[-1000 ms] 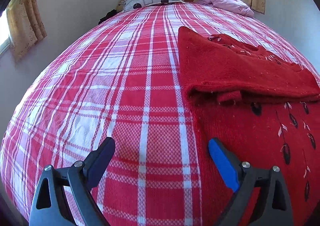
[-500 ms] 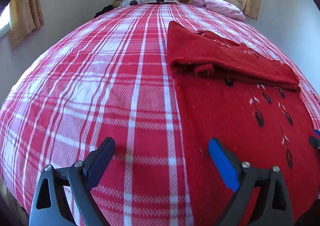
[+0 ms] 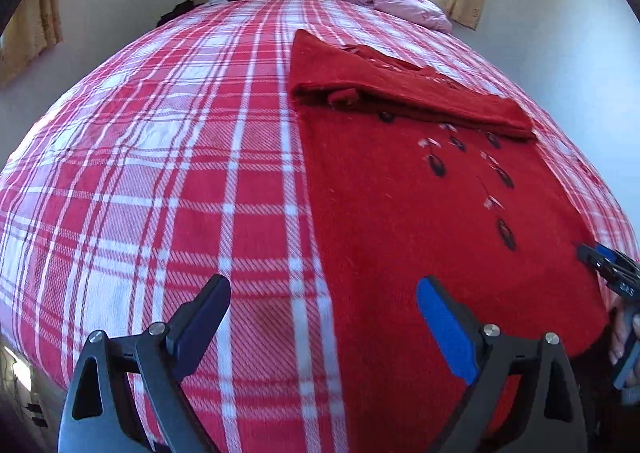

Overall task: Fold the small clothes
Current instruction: 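Move both tools down to the cardigan hem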

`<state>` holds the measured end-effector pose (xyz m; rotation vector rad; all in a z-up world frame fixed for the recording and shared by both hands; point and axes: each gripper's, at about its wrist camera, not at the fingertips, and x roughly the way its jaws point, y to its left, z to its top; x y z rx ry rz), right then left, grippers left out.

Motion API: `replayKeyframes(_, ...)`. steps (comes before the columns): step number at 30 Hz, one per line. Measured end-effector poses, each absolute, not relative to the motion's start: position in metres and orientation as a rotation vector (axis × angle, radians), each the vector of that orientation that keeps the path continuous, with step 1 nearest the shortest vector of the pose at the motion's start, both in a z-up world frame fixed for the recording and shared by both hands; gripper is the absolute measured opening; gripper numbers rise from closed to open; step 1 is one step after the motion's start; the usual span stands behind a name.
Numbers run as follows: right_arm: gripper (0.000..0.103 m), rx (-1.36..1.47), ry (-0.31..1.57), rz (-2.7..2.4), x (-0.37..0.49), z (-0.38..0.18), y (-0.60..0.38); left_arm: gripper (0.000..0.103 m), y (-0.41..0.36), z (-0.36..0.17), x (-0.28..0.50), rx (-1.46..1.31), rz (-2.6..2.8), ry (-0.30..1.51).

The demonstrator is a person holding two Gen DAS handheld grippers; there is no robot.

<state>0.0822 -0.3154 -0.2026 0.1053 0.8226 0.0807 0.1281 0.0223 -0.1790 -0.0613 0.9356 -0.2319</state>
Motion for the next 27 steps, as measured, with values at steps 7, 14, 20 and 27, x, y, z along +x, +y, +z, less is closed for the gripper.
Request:
replayKeyframes(7, 0.051, 0.179, 0.843, 0.121, 0.056, -0.202, -0.329, 0.079, 0.017, -0.19, 0.098, -0.012, -0.295, 1.007)
replayKeyframes(14, 0.047, 0.256, 0.885, 0.18, 0.032, -0.205, -0.337, 0.078, 0.013, -0.193, 0.073, 0.03, -0.332, 1.019)
replayKeyframes(20, 0.042, 0.275, 0.899, 0.191, 0.018, -0.21, -0.339, 0.062, 0.009, -0.191, 0.062, 0.057, -0.343, 1.027)
replayKeyframes(27, 0.037, 0.318, 0.907, 0.242, 0.016, -0.217, -0.337, 0.058, 0.003, -0.194, 0.061, 0.074, -0.35, 1.024)
